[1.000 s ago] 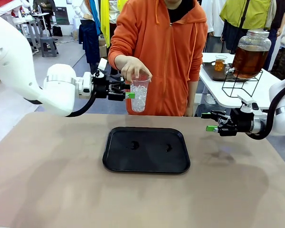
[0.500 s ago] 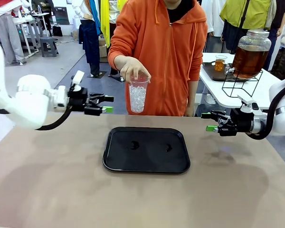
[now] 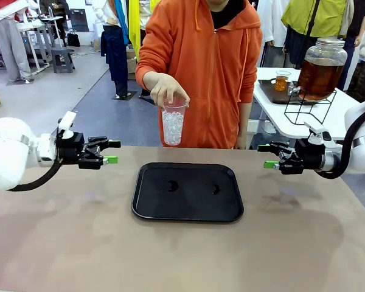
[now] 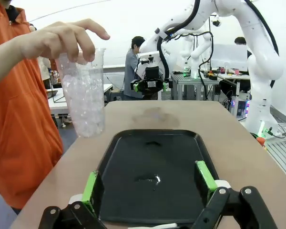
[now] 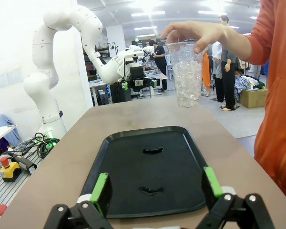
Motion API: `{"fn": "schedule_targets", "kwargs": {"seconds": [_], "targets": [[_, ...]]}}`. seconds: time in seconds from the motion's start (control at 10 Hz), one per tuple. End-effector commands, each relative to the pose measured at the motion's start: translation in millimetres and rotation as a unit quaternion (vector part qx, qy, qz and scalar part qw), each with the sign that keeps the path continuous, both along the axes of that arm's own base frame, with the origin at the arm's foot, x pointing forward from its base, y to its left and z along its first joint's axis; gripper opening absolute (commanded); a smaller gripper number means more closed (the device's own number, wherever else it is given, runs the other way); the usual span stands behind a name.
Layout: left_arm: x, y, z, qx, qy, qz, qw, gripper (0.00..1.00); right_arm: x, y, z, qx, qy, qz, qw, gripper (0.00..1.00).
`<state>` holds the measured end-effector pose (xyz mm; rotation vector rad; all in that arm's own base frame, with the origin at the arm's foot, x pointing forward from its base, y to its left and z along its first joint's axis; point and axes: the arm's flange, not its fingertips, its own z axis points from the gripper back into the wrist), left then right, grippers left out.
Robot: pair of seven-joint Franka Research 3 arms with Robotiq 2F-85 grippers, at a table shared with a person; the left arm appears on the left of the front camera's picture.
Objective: Pour the drink into the iced cup.
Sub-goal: Open the gripper to release the iced cup you were holding.
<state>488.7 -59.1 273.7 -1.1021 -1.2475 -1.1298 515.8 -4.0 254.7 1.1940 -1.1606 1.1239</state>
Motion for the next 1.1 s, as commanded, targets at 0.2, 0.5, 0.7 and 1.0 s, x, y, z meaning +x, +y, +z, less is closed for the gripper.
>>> {"fn": "schedule_targets", "kwargs": {"seconds": [0.2, 0.5, 0.7, 1.0], "targets": [[0.0, 0.0, 0.0, 0.0, 0.0, 0.0, 1.0, 1.0, 1.1, 1.5, 3.5, 0.002, 0.001, -0.001, 1.0, 1.0], [0.0, 0.0, 0.0, 0.0, 0.0, 0.0, 1.0, 1.0, 1.1, 1.5, 3.5, 0.002, 0.001, -0.001, 1.0, 1.0], [0.0, 0.0, 0.0, 0.0, 0.0, 0.0, 1.0, 1.0, 1.1, 1.5, 3.5, 0.002, 0.001, -0.001, 1.0, 1.0], [0.0, 0.0, 0.0, 0.0, 0.0, 0.0, 1.0, 1.0, 1.1, 1.5, 3.5, 0.002, 0.001, -0.001, 1.0, 1.0]]}}
